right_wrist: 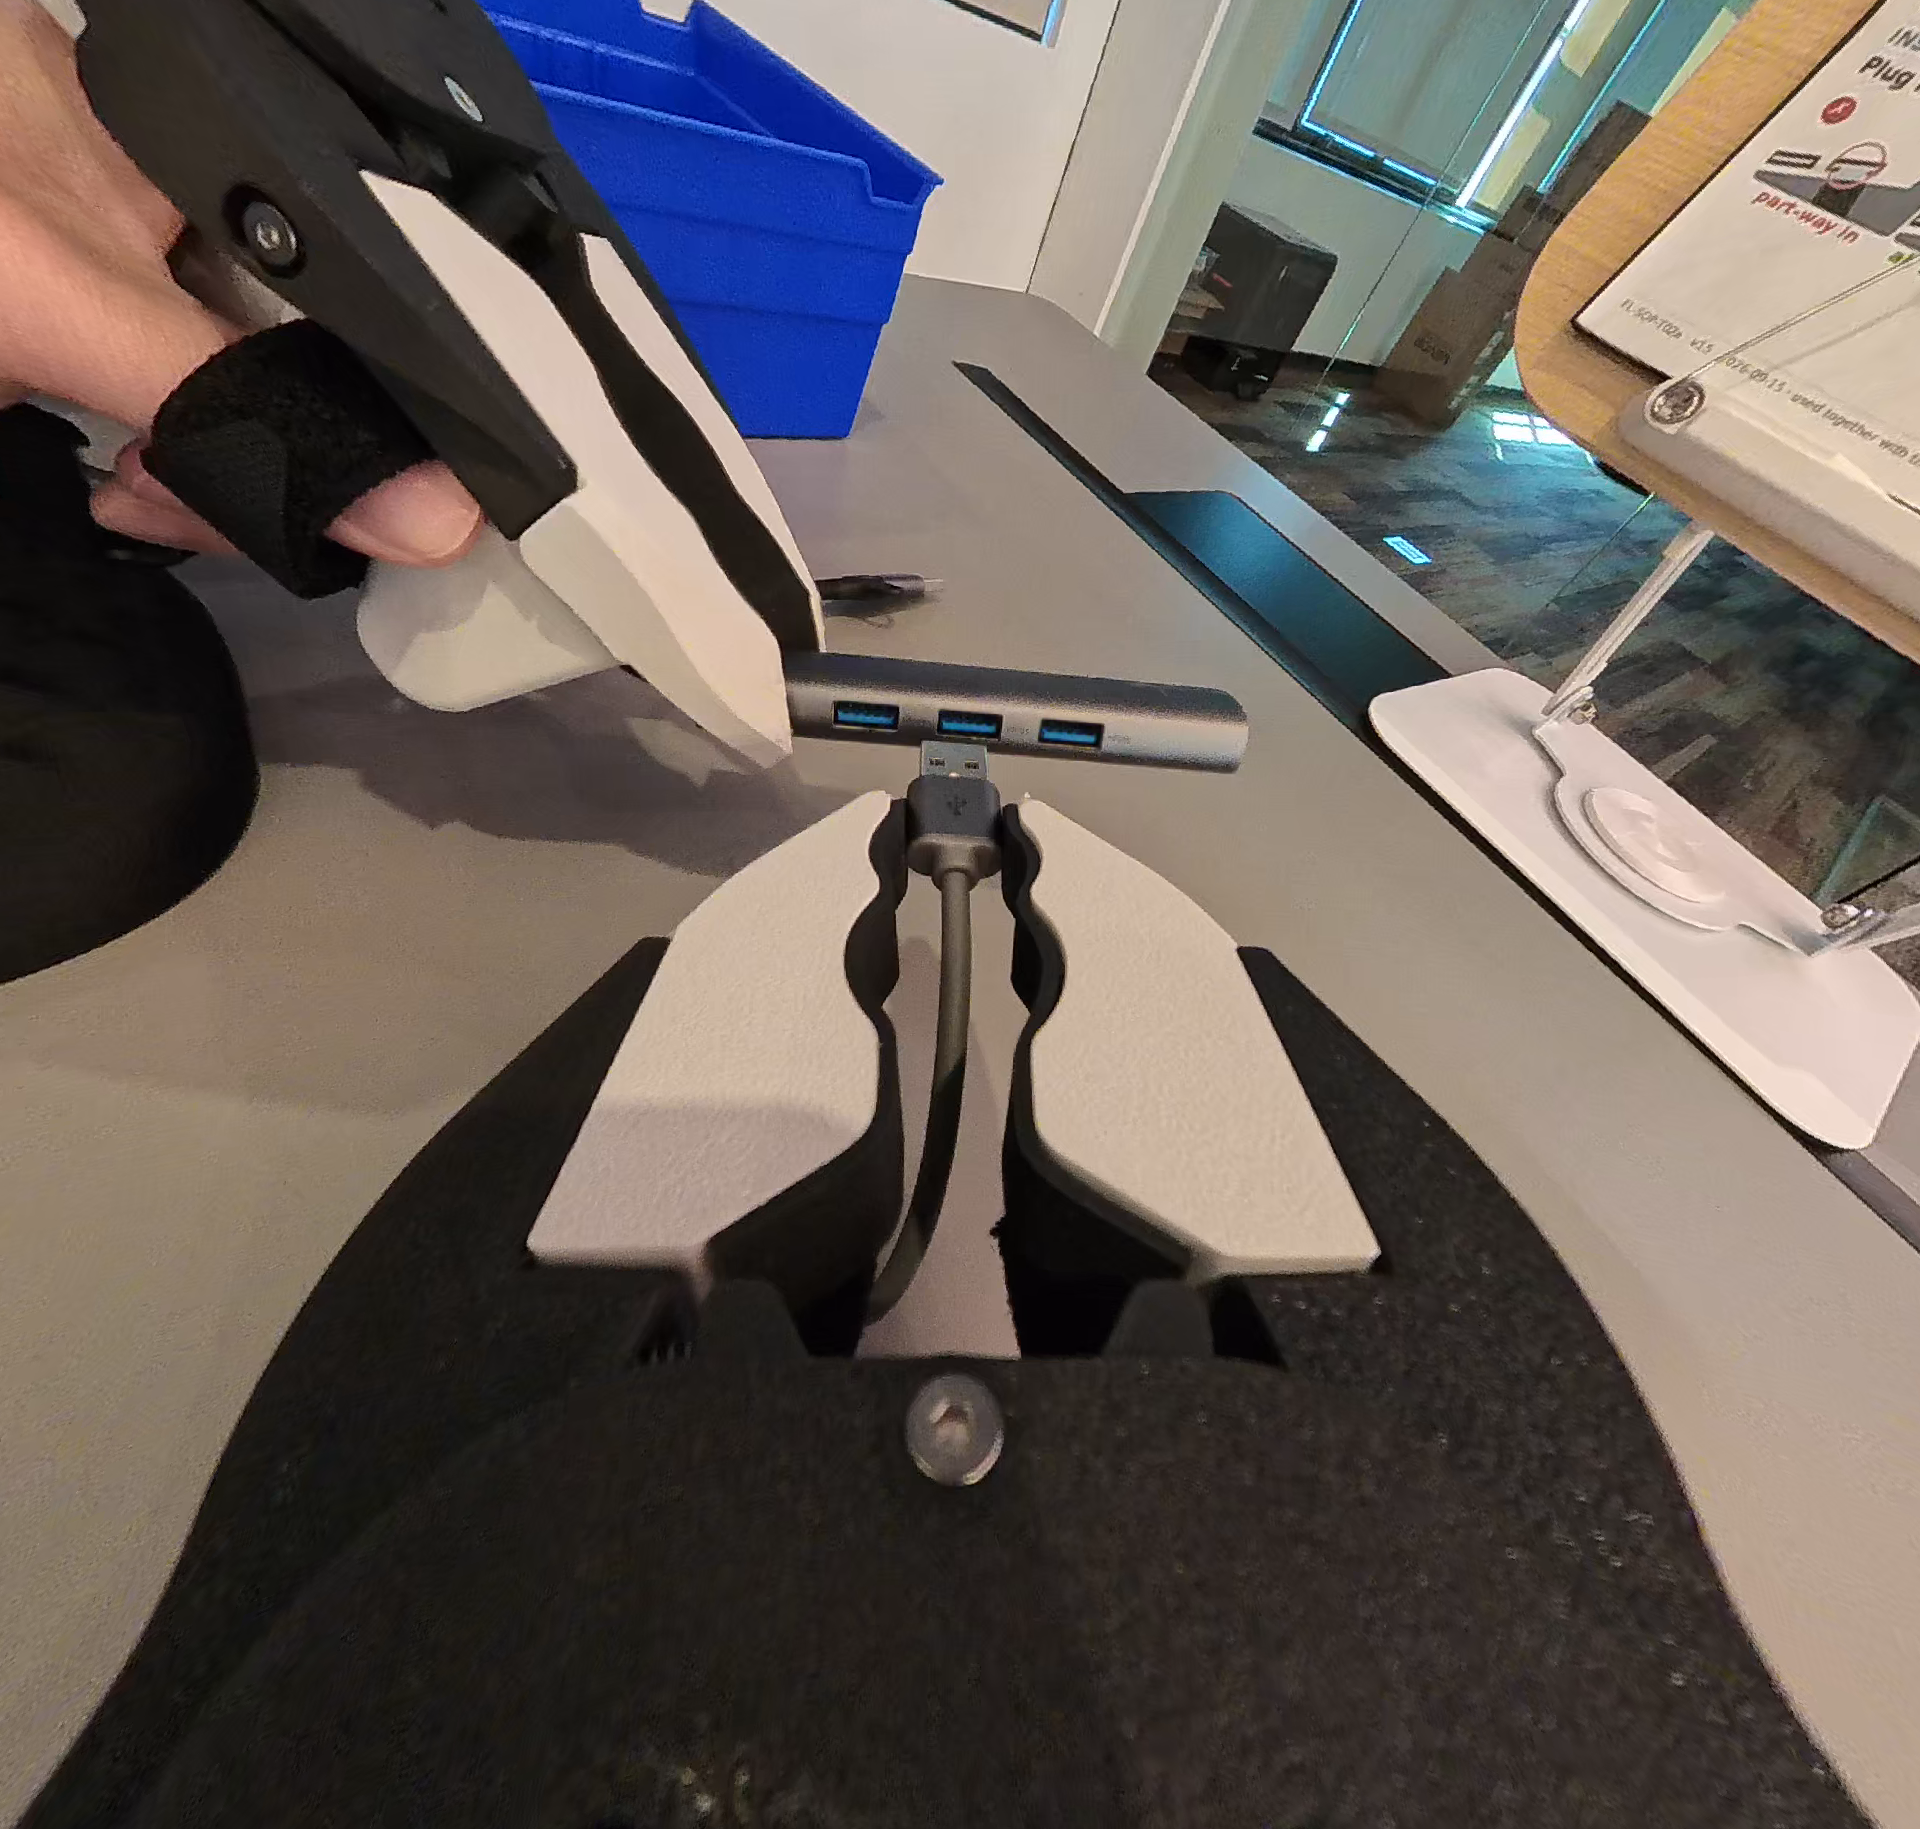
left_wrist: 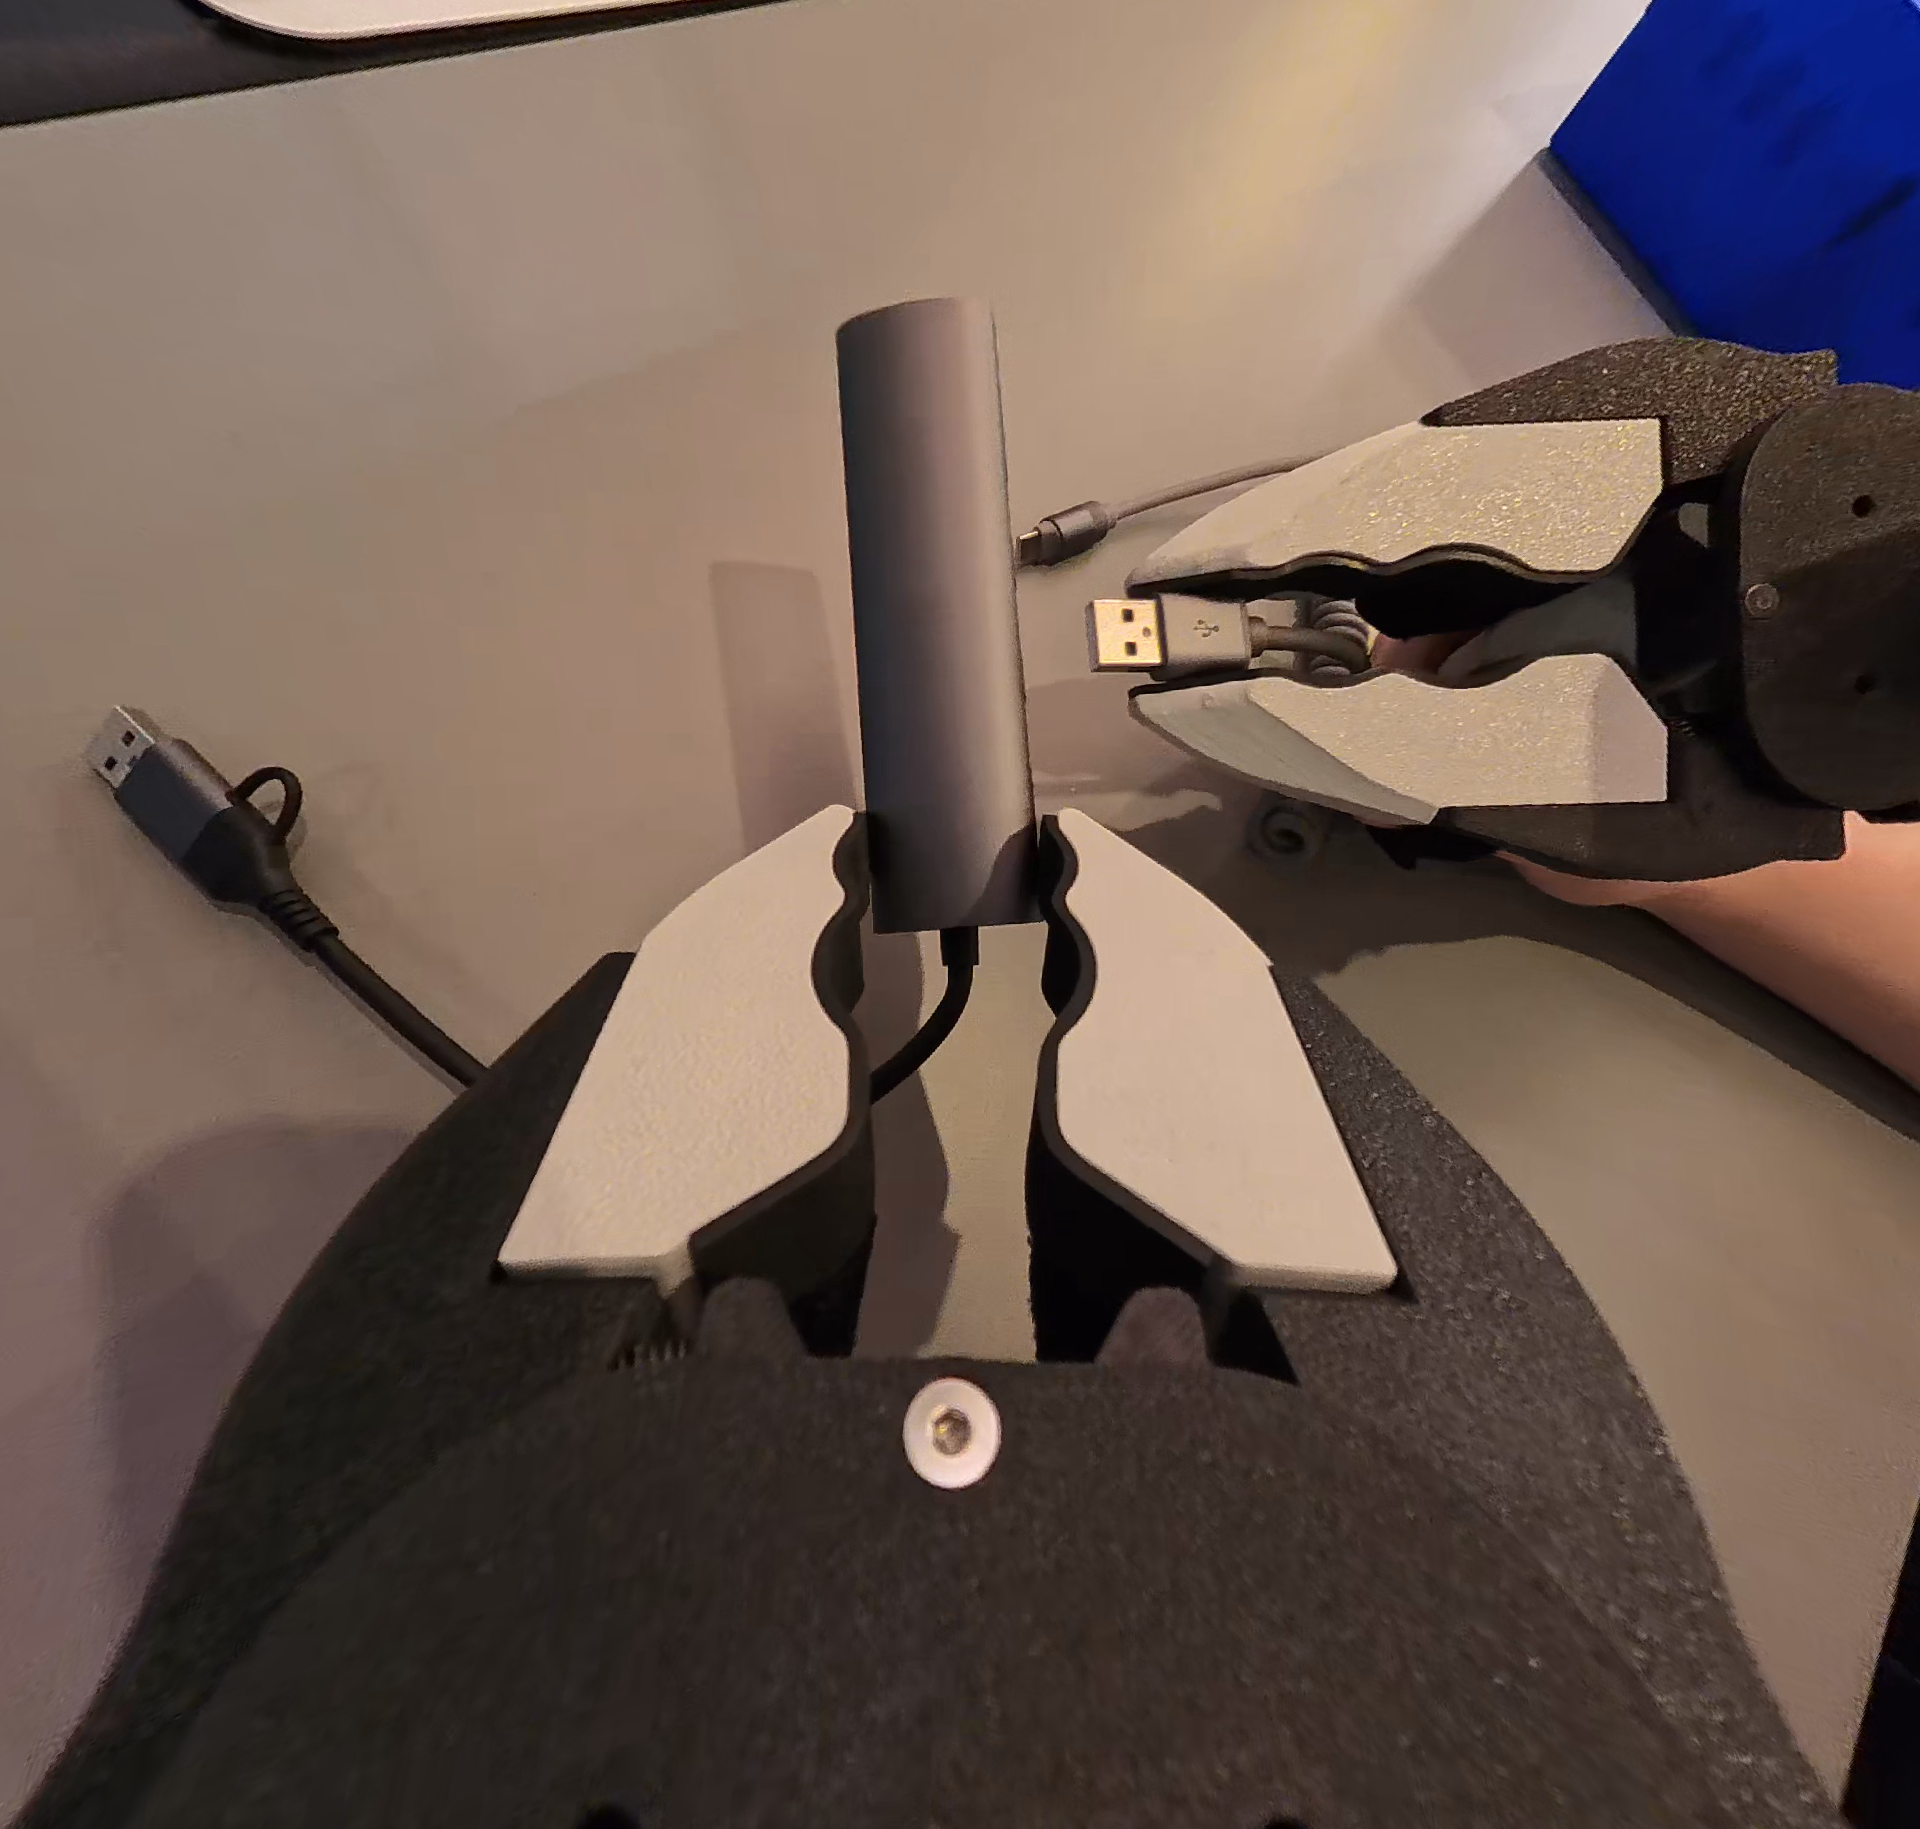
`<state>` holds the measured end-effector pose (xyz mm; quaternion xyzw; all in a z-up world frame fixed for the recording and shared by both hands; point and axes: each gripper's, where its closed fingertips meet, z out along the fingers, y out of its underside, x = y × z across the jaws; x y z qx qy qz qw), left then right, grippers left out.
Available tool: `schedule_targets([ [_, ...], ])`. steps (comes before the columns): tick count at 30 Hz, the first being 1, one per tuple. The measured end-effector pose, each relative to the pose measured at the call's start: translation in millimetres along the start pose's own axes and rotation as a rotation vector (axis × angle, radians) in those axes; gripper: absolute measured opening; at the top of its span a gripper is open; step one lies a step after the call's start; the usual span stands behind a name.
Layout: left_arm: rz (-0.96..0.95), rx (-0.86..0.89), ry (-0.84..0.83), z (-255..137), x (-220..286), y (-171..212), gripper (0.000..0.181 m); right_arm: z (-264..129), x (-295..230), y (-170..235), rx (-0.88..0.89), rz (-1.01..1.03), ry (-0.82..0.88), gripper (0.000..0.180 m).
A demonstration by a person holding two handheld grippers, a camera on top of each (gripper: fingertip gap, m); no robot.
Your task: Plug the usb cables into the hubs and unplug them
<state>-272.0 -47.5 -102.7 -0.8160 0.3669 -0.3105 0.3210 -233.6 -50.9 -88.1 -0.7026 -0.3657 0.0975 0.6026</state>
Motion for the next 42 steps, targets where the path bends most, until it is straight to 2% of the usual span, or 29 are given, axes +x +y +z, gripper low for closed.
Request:
schedule_targets([
  [20,0.083,-0.022,-0.017,5.2,8.3,1.2,0.031,2.4,3.7,6.6,-0.037,0.032,0.002,0.017],
  [30,0.240,-0.043,-0.158,6.9,6.2,-1.0,0.031,2.6,6.0,9.1,-0.051,0.085,-0.003,0.017],
  [37,0.146,-0.011,-0.087,6.9,10.7,-3.1,0.031,0.1,7.5,5.1,-0.024,0.018,0.016,0.017],
  [42,0.199,-0.042,-0.097,5.8,9.5,0.9,0.031,1.1,4.0,7.2,-0.045,-0.046,0.024,0.017],
])
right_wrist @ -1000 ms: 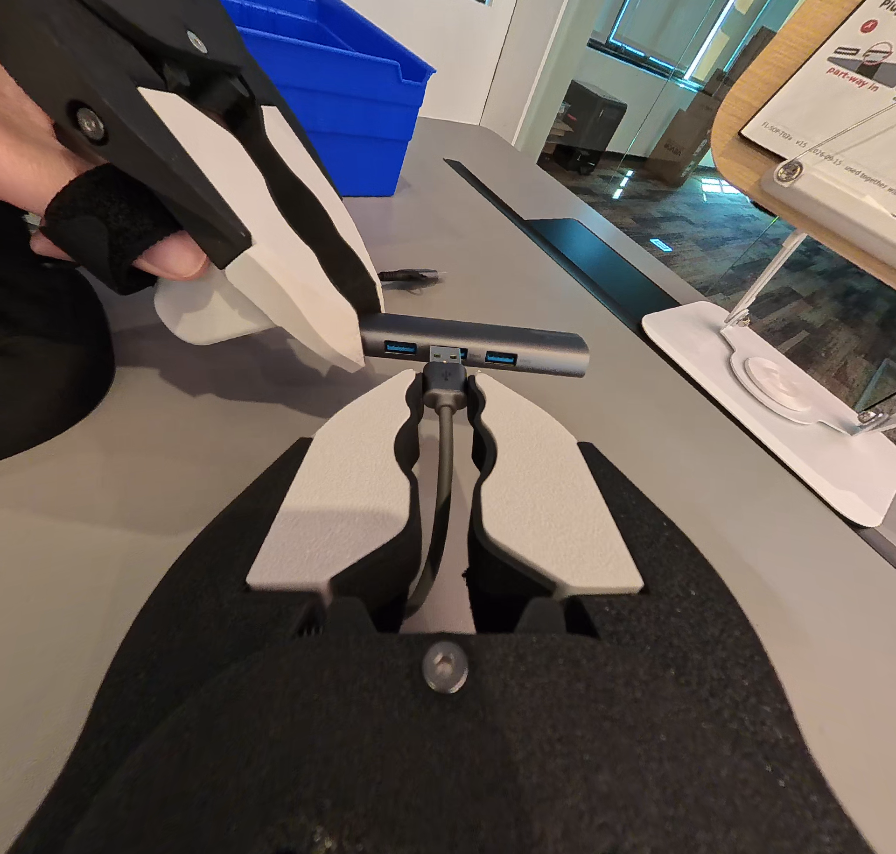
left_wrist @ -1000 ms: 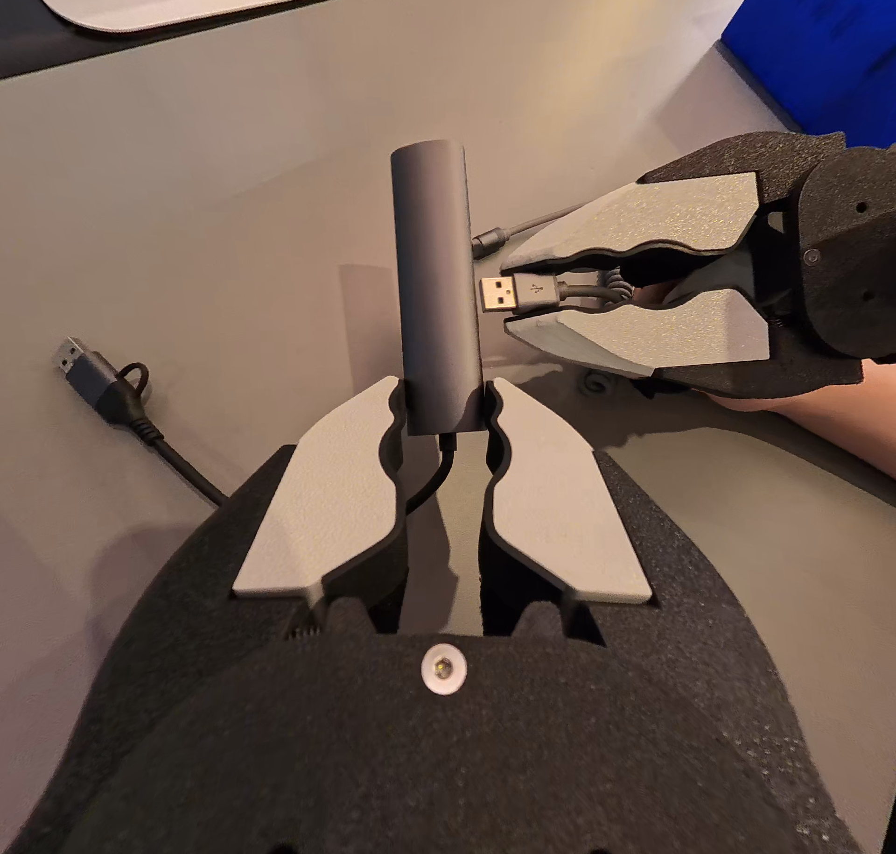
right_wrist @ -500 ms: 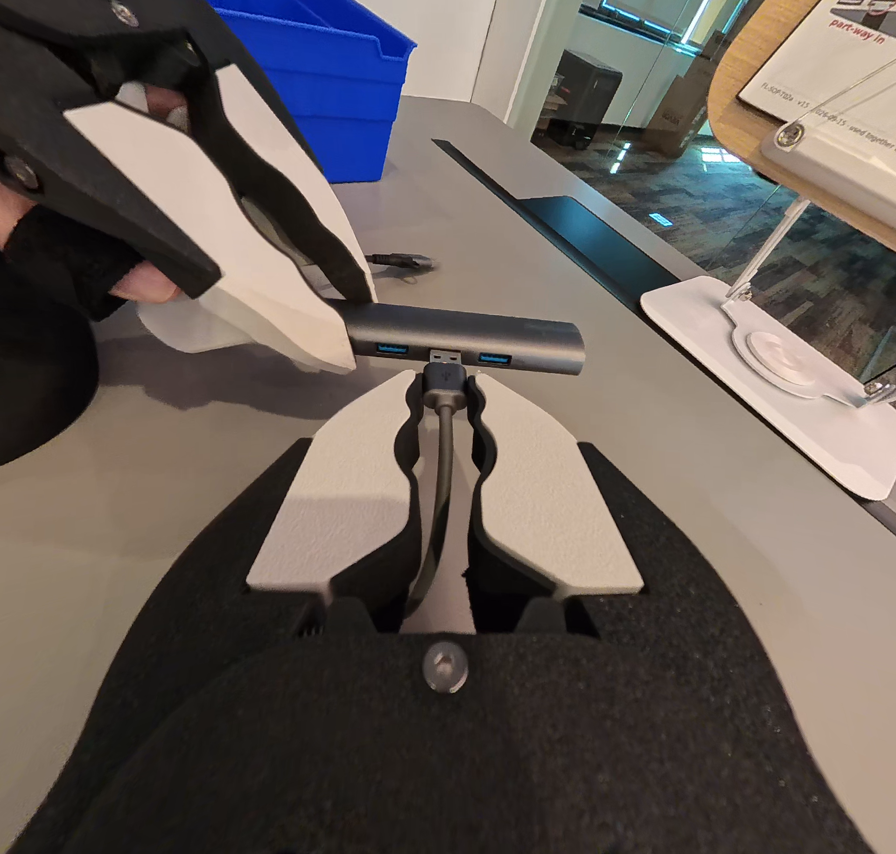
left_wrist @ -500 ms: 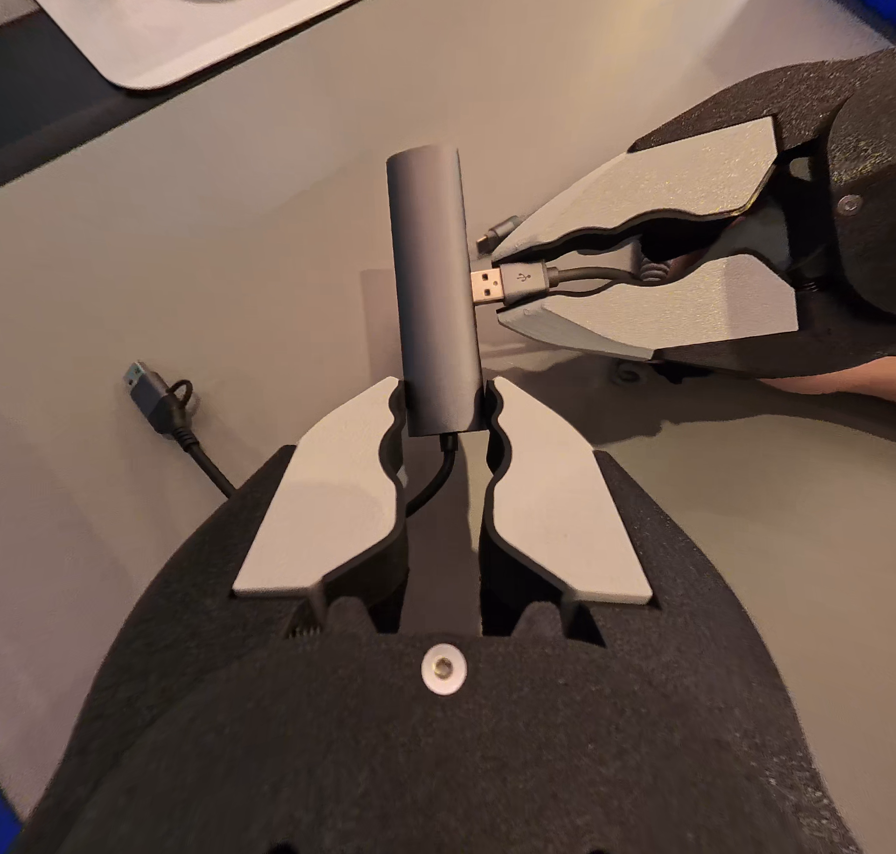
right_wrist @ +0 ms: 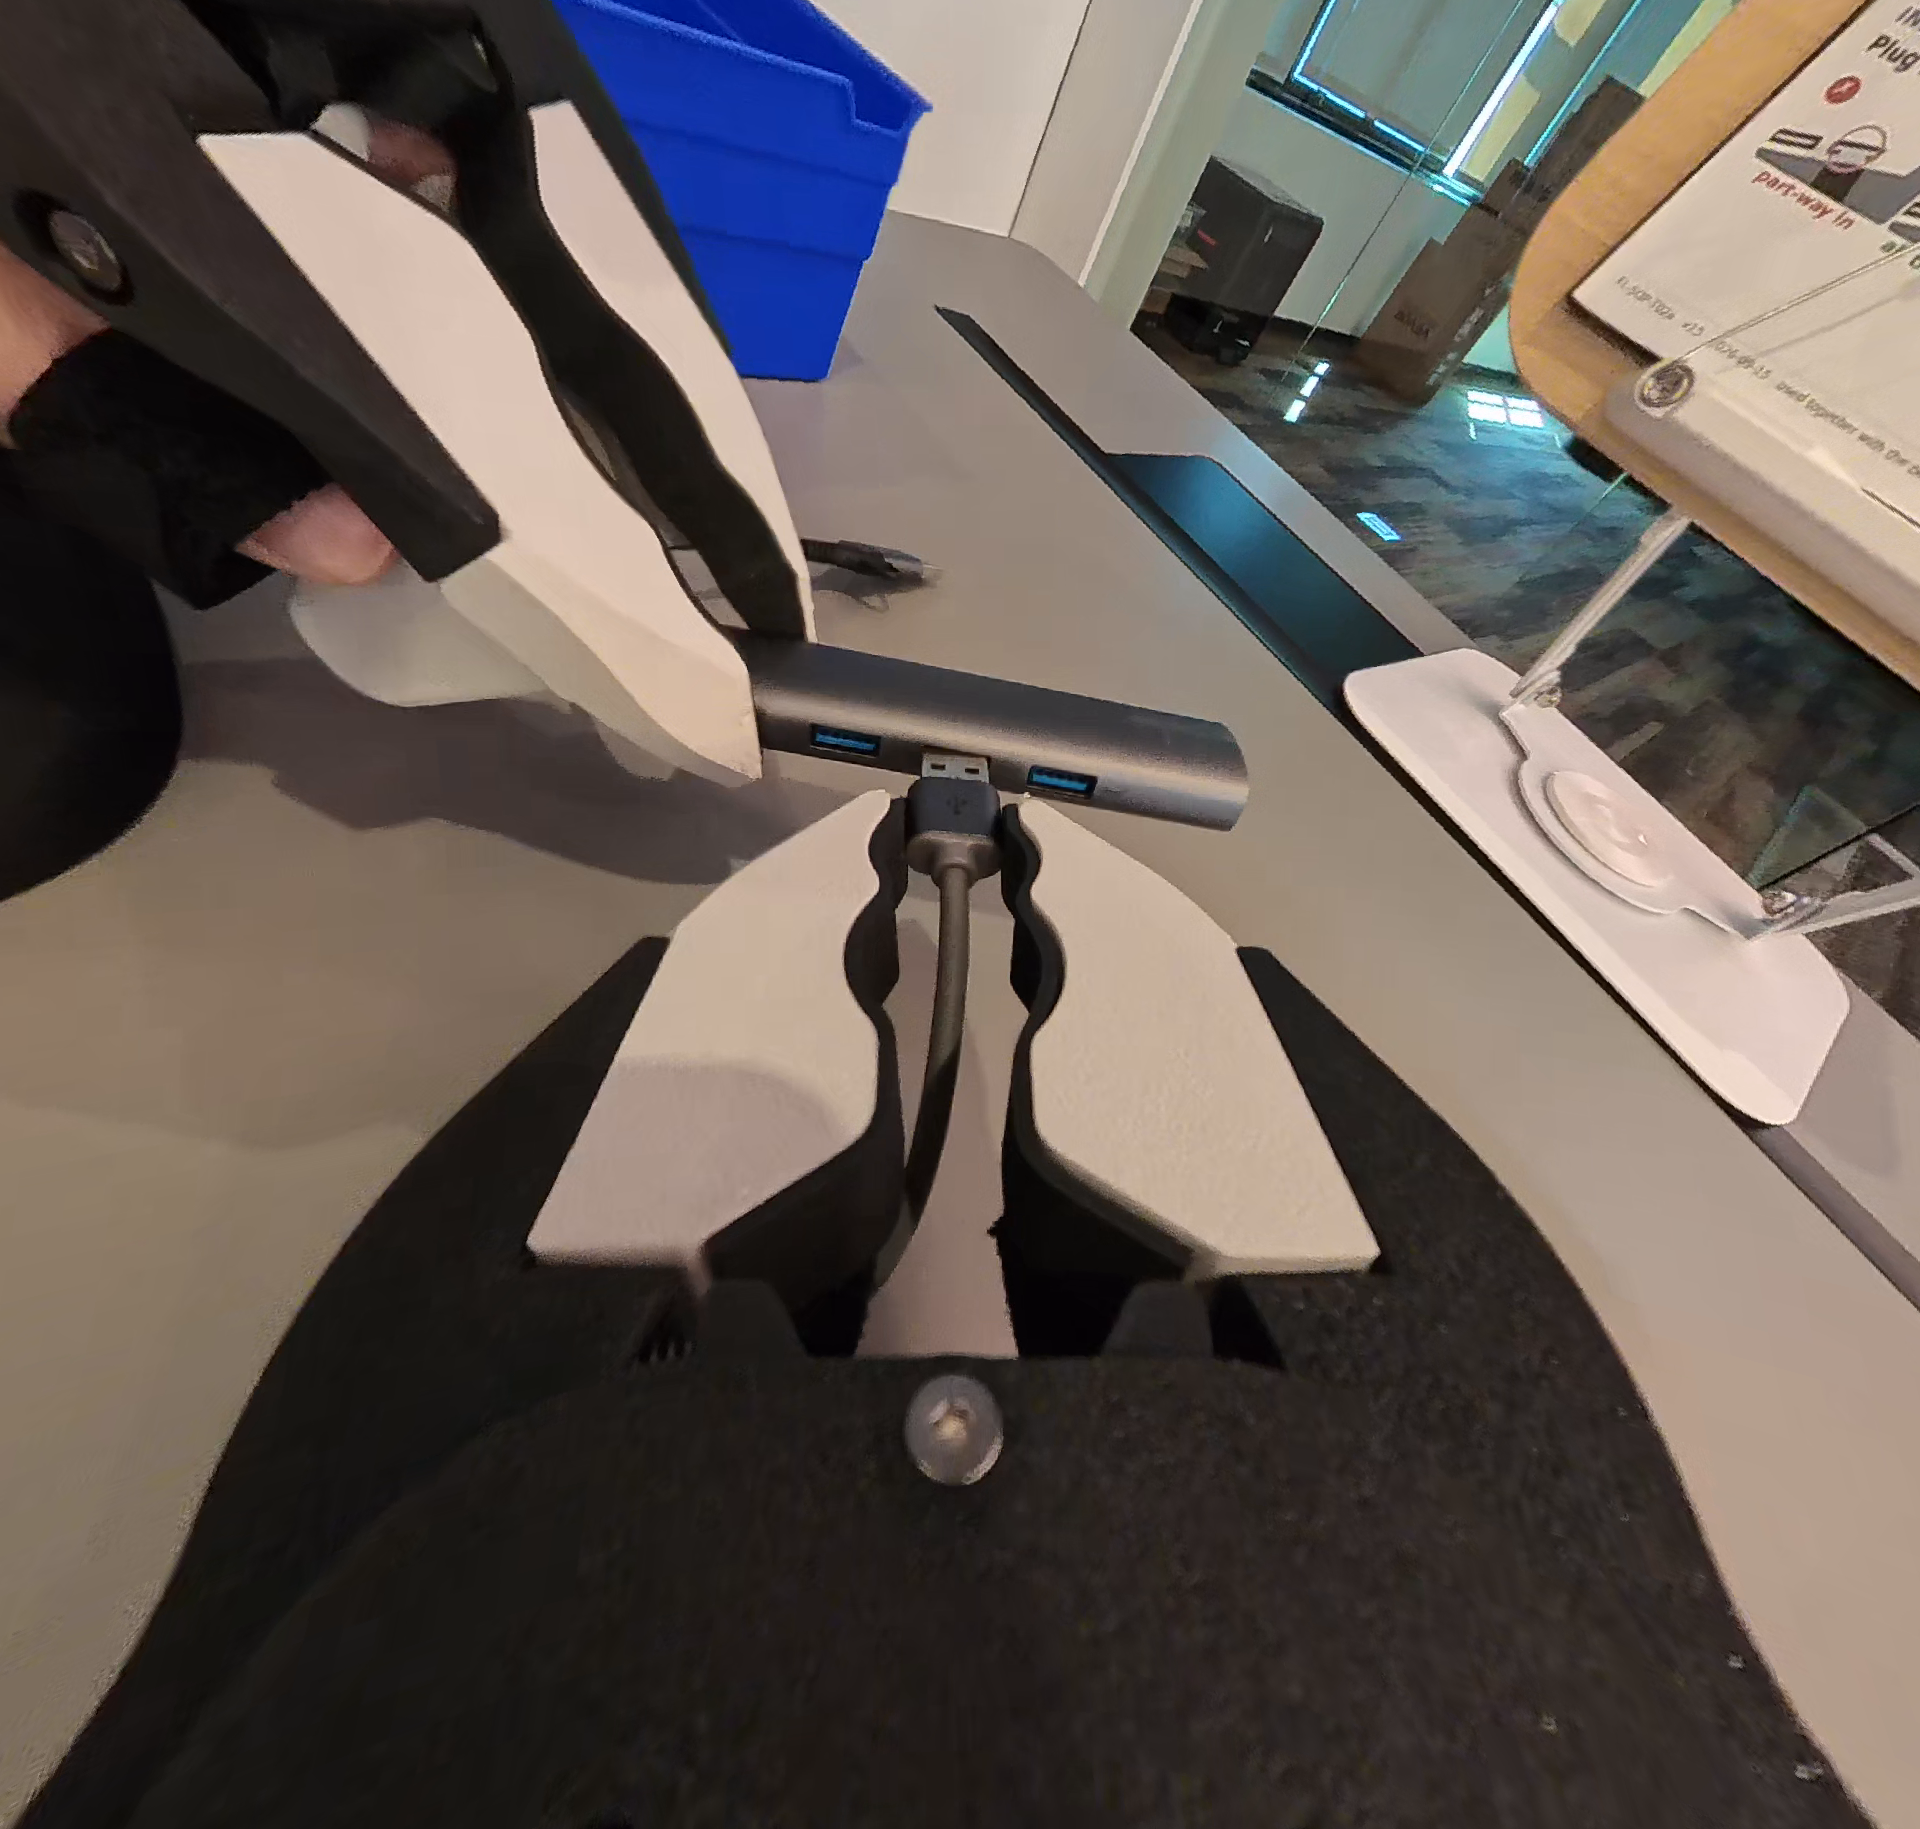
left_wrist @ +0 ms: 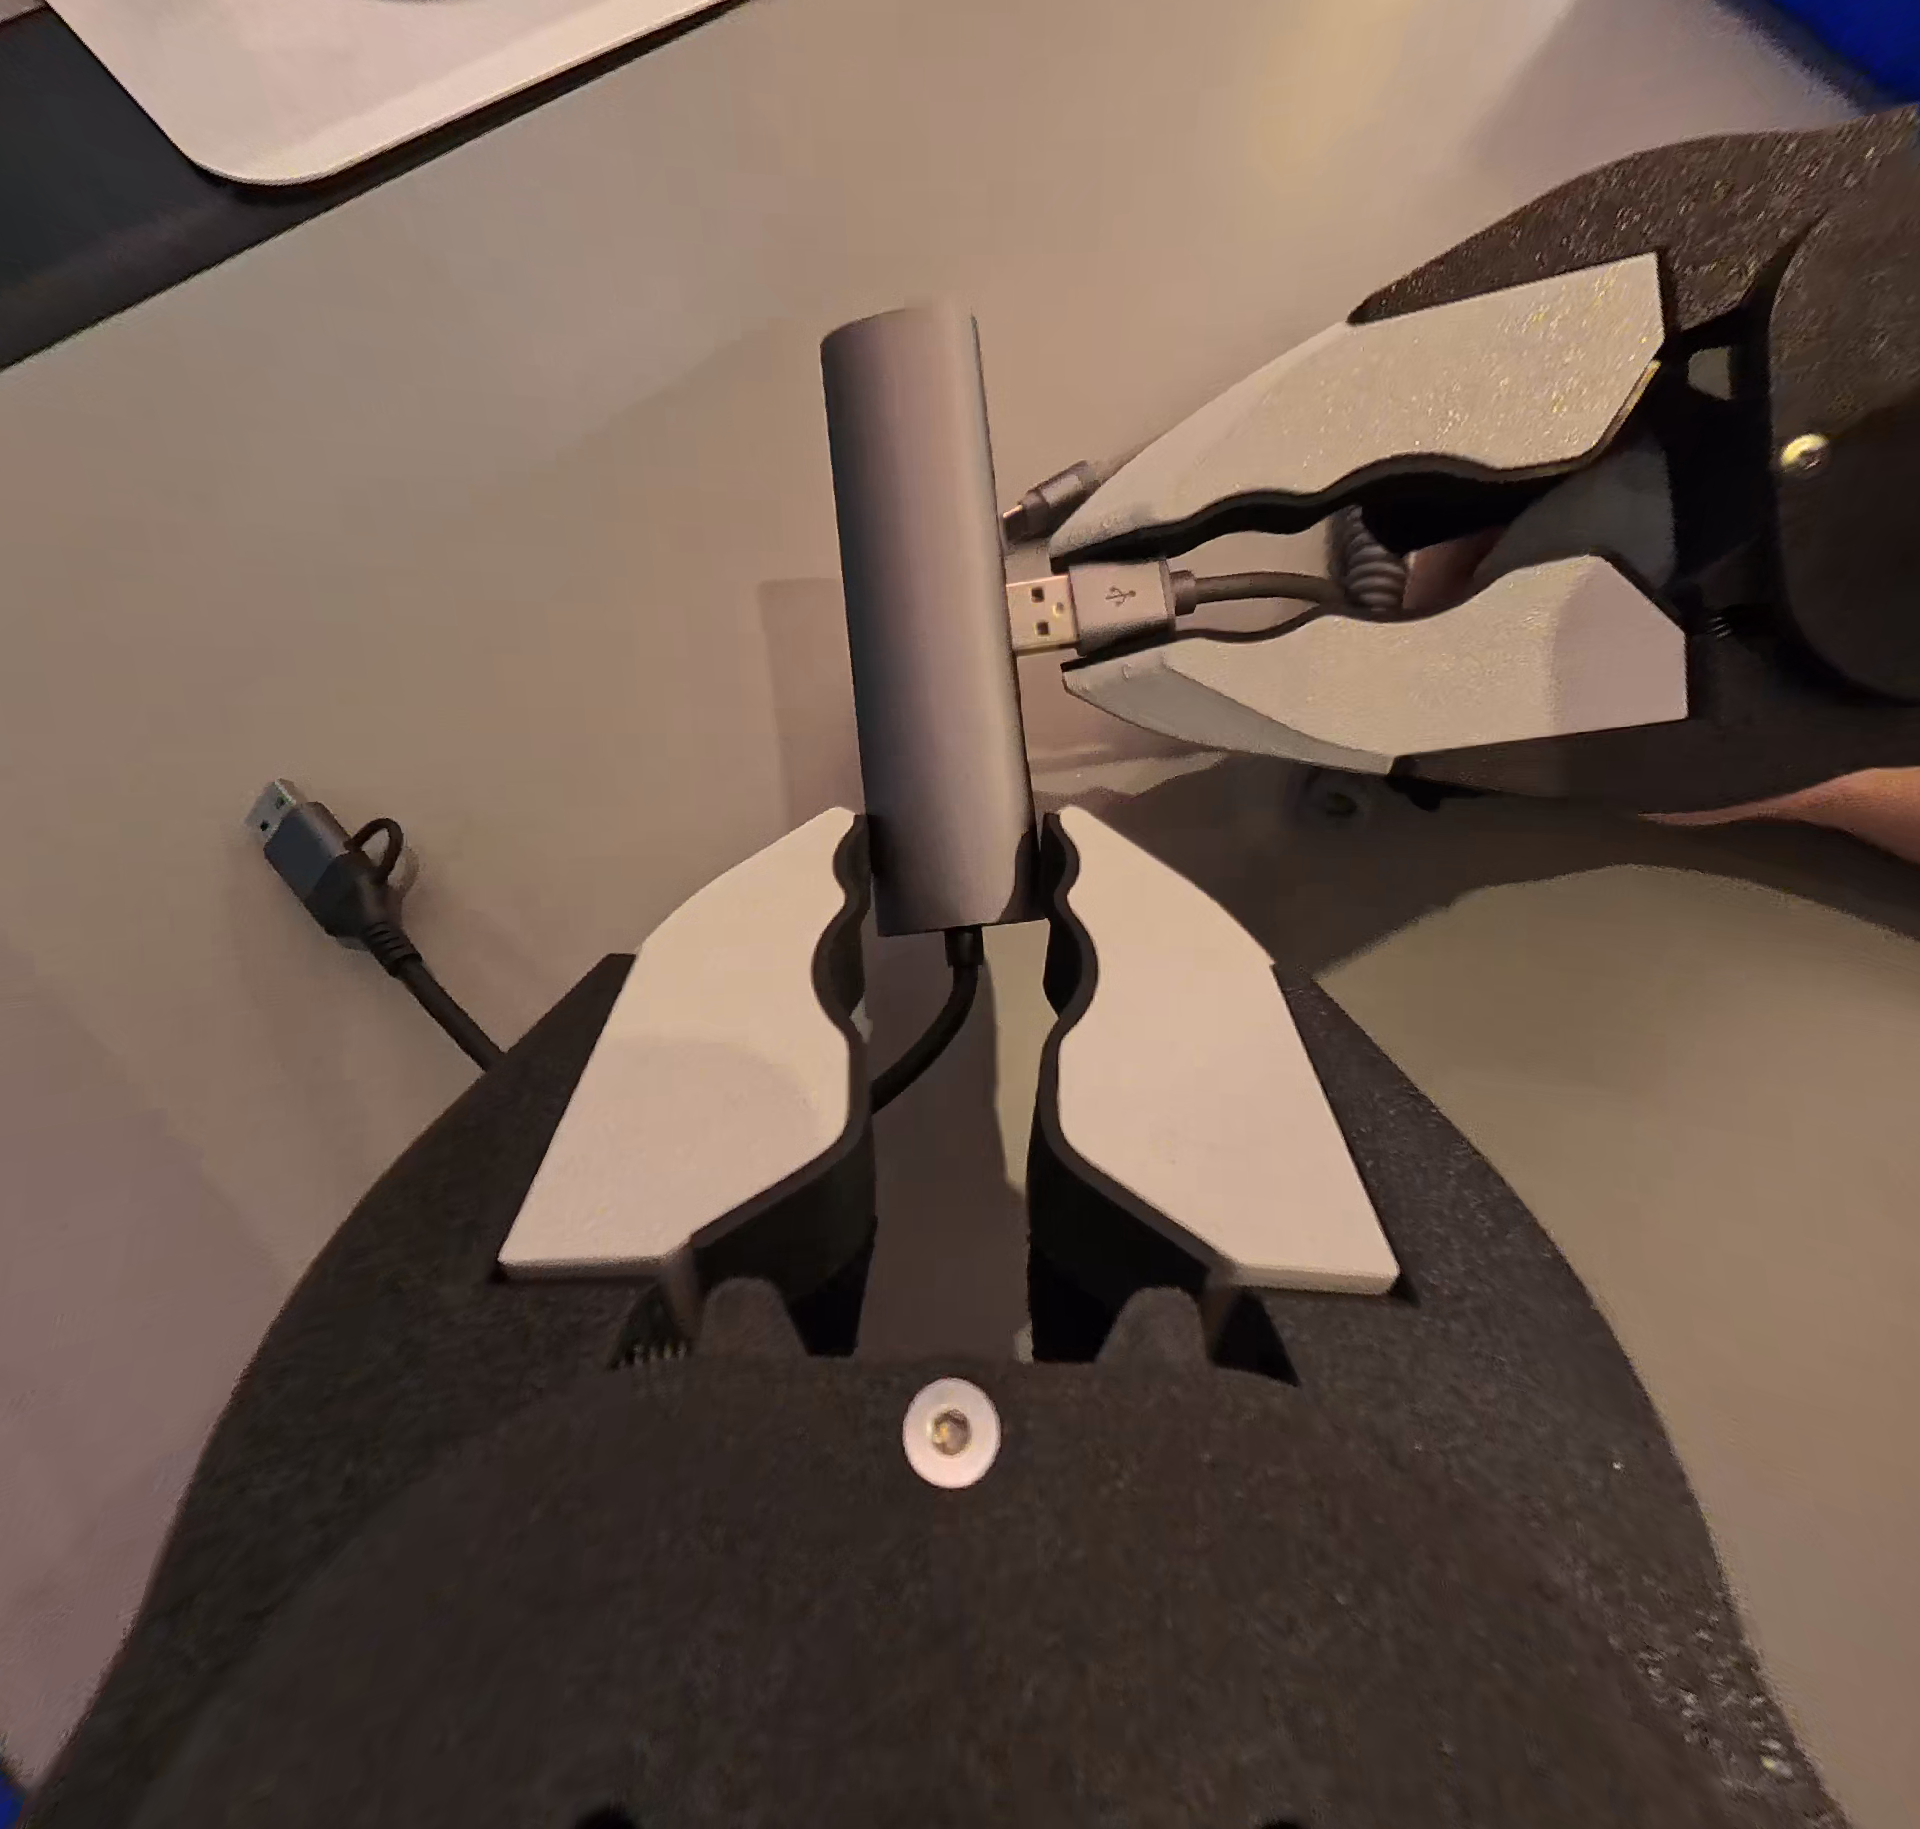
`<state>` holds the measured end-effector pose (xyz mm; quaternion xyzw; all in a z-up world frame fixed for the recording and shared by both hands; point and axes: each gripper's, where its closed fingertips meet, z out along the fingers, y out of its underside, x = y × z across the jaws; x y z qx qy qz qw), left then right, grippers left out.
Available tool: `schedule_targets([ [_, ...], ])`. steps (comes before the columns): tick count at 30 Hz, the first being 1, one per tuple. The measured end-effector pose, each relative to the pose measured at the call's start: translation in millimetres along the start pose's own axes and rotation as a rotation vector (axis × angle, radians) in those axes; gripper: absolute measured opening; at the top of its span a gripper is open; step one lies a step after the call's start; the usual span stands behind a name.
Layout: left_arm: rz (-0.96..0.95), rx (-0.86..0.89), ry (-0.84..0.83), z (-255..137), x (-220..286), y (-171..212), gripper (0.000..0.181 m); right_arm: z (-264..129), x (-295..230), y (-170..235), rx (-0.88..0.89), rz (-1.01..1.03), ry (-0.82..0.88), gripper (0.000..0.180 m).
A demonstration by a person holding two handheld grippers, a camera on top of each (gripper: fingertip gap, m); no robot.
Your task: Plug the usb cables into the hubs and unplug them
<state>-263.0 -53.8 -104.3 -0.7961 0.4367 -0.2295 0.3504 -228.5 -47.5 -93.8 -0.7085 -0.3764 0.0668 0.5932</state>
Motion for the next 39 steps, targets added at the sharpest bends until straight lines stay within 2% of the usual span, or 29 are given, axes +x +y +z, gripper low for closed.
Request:
schedule_targets([
  [10,-0.013,0.038,-0.003,-1.3,0.5,-5.8,0.031,-1.0,3.3,-0.8,0.010,0.190,-0.035,0.017],
  [14,-0.090,0.086,0.062,-4.8,2.7,-11.3,0.031,-2.9,4.2,-5.2,0.029,0.144,-0.023,0.017],
  [20,0.011,0.061,0.002,-4.9,2.2,-10.3,0.031,-4.1,4.4,-3.9,0.008,0.062,-0.010,0.017],
  [27,0.194,0.008,-0.159,-4.9,-1.8,-9.4,0.031,-2.6,4.4,1.8,-0.055,0.028,0.005,0.017],
  [35,0.025,0.066,-0.066,-2.0,1.3,-13.4,0.031,-3.0,8.7,-0.4,-0.027,0.104,0.014,0.017],
  [39,0.072,0.086,-0.055,-3.4,2.4,-15.2,0.031,-5.8,8.4,-2.1,0.019,0.132,-0.047,0.017],
])
